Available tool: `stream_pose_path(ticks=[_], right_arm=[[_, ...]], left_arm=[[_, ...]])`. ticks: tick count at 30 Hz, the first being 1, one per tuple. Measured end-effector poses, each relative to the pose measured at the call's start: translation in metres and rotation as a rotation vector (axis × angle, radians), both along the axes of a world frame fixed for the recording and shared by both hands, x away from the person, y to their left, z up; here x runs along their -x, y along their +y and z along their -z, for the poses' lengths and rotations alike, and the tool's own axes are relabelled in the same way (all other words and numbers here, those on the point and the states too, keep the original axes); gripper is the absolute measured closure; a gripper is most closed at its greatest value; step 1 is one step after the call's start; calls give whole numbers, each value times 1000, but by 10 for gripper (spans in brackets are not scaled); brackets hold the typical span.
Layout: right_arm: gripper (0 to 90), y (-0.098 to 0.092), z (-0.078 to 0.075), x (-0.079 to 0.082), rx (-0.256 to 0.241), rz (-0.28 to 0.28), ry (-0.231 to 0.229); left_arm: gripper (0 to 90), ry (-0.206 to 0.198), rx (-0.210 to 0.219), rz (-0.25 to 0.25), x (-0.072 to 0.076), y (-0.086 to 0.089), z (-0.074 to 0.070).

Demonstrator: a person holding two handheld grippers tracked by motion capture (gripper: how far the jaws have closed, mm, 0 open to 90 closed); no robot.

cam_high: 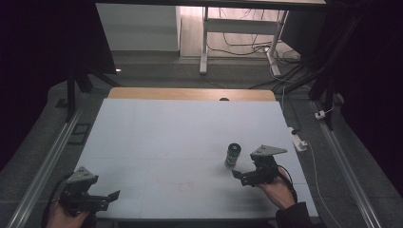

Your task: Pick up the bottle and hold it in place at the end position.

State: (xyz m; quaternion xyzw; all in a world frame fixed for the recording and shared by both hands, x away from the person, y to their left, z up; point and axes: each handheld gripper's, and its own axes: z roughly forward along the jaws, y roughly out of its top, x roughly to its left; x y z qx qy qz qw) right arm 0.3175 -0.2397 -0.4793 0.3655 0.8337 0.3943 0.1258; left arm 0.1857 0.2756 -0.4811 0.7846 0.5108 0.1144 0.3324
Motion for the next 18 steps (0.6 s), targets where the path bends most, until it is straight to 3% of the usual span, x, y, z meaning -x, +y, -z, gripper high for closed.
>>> stream_pose_path(ticks=[8,18], right_arm=[[0,6,10,-15,13,-4,24],[0,15,21,-29,54,-36,16]], left_arm=[[39,1,0,0,0,0,0],[39,0,-1,4,0,0,0]])
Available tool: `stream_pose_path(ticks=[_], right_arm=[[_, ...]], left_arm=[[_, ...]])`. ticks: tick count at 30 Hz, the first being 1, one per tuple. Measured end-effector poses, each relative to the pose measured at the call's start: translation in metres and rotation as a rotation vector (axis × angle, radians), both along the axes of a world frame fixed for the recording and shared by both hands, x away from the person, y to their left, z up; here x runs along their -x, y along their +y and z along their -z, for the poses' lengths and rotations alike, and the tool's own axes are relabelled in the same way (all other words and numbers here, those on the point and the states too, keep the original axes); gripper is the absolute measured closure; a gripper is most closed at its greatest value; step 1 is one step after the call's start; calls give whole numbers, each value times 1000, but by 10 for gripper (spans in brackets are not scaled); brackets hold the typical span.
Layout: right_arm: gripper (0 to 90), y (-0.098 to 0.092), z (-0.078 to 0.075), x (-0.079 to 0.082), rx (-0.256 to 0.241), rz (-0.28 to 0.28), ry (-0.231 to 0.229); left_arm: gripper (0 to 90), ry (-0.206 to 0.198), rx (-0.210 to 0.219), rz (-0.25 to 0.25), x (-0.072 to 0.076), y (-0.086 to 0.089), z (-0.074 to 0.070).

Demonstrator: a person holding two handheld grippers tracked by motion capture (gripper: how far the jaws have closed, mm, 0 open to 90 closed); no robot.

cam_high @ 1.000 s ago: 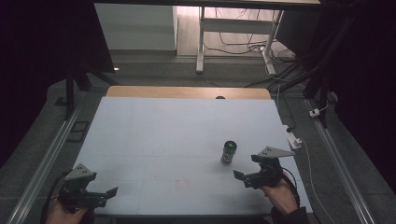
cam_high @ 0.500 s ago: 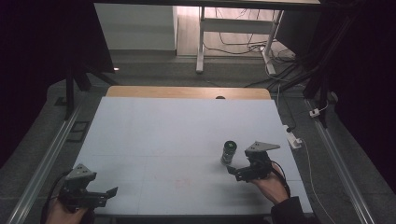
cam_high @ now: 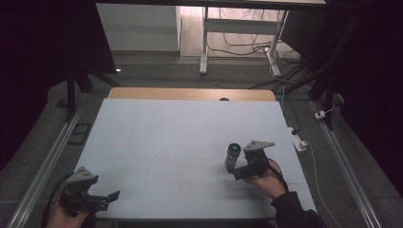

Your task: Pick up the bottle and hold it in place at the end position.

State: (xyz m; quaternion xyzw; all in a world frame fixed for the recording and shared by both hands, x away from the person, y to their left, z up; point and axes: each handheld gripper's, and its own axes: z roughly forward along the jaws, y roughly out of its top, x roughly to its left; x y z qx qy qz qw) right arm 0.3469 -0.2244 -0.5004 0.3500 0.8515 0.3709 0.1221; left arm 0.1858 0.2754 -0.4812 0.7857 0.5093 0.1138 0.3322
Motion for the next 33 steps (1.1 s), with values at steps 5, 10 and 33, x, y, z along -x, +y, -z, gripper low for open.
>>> stream_pose_path(ticks=[5,10,33], right_arm=[[0,4,4,-6,17,-20,9],[40,6,7,-10,21,-32,22],[522,8,2,-10,66,-95,-41]], left_arm=[[39,-1,-2,1,0,0,0],[40,1,0,2,0,0,0],[43,8,-5,3,-1,0,0]])
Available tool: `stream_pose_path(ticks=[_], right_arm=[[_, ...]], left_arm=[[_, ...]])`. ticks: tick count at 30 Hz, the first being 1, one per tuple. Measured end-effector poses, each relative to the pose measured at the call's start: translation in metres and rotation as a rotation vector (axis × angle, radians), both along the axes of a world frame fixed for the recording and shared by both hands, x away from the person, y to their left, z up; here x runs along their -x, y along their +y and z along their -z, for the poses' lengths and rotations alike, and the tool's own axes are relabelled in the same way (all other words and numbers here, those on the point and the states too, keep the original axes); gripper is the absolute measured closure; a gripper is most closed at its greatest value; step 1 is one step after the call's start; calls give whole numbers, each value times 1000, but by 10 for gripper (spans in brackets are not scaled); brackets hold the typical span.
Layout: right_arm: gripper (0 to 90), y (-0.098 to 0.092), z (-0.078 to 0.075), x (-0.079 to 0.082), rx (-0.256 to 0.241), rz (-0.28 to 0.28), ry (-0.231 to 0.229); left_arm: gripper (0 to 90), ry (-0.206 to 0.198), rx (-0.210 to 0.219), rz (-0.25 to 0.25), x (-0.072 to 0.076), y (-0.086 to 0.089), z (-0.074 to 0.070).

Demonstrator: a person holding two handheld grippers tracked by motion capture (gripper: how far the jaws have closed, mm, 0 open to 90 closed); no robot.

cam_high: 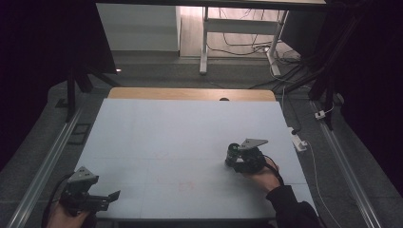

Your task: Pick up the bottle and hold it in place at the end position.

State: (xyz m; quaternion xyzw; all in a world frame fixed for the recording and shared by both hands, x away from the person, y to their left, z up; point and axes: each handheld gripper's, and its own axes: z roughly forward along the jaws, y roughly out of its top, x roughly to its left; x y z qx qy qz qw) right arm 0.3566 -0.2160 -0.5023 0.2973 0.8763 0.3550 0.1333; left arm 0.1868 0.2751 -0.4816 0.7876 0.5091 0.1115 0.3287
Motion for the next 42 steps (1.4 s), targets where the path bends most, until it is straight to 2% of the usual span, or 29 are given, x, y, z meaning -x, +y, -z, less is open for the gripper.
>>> stream_pose_path(ticks=[8,12,17,27,32,40,42], right_arm=[[527,-1,-3,-1,-7,20,18],[528,-1,-7,-1,-20,17,7],[528,1,-12,-1,-14,14,6],[528,15,-22,-3,-28,-4,-7],[528,25,-24,-7,-44,-1,6],[528,37,-26,-11,-42,-14,7],[528,40,-27,-11,-38,-17,-5]], left_arm=[[44,2,1,-4,0,0,0],[43,3,-1,-3,0,0,0],[43,3,0,-4,0,0,0],[43,4,-1,-4,-1,0,0],[42,3,0,-4,-1,0,0],[42,6,-3,-3,-1,-1,0],[42,4,-3,-2,-1,-1,0]])
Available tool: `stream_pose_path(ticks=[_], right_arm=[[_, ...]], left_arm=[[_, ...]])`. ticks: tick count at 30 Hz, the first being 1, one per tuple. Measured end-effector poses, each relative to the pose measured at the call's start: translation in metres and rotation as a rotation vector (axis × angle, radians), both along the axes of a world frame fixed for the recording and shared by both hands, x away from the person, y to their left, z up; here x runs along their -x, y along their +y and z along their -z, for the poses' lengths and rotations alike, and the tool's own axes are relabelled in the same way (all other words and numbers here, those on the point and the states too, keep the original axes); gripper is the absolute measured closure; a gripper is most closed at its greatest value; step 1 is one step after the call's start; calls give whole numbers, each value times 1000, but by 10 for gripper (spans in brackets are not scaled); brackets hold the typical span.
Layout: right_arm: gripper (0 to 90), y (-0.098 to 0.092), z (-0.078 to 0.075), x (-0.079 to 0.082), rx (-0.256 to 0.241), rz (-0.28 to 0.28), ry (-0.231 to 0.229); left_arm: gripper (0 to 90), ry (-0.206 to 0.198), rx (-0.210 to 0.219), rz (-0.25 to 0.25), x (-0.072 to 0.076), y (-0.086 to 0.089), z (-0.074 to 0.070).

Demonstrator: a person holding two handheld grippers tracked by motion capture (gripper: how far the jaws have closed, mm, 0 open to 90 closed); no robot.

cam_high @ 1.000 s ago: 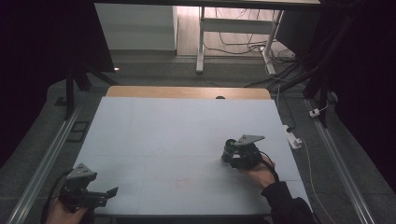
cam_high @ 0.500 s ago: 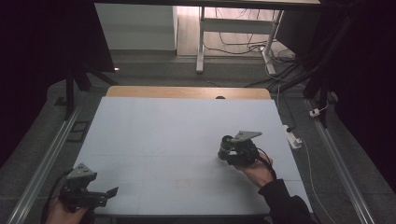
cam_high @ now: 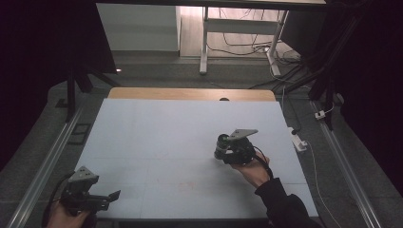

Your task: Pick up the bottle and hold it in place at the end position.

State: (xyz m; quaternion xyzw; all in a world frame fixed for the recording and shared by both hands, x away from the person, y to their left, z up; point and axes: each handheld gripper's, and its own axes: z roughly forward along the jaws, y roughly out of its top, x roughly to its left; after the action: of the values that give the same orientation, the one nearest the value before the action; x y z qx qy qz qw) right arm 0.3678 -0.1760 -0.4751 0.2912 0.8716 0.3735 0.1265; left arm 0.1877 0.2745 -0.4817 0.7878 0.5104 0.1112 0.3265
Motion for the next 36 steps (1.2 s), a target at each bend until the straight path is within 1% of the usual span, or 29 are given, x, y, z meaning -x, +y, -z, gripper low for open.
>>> stream_pose_path(ticks=[1,5,9,17,19,23,30,33,36], right_arm=[[528,1,-1,-1,-1,-4,-7],[528,8,-2,-5,-11,-4,-2],[528,17,-3,-8,3,-8,-6],[528,32,-2,-16,7,-15,7],[528,35,-2,-19,4,-11,8],[528,43,-2,-24,-19,-10,14],[528,62,0,-30,3,-36,3],[528,70,2,-33,2,-39,8],[528,76,4,-36,7,-40,2]], left_arm=[[42,0,0,0,0,0,0],[42,0,0,0,0,0,0],[42,3,-1,0,0,0,0],[37,-3,-1,1,0,0,0],[37,-3,1,2,0,0,0],[30,-3,2,1,0,0,0],[21,4,-9,-1,0,-1,0],[19,6,-5,-3,0,0,0],[17,8,-1,-7,-1,0,0]])
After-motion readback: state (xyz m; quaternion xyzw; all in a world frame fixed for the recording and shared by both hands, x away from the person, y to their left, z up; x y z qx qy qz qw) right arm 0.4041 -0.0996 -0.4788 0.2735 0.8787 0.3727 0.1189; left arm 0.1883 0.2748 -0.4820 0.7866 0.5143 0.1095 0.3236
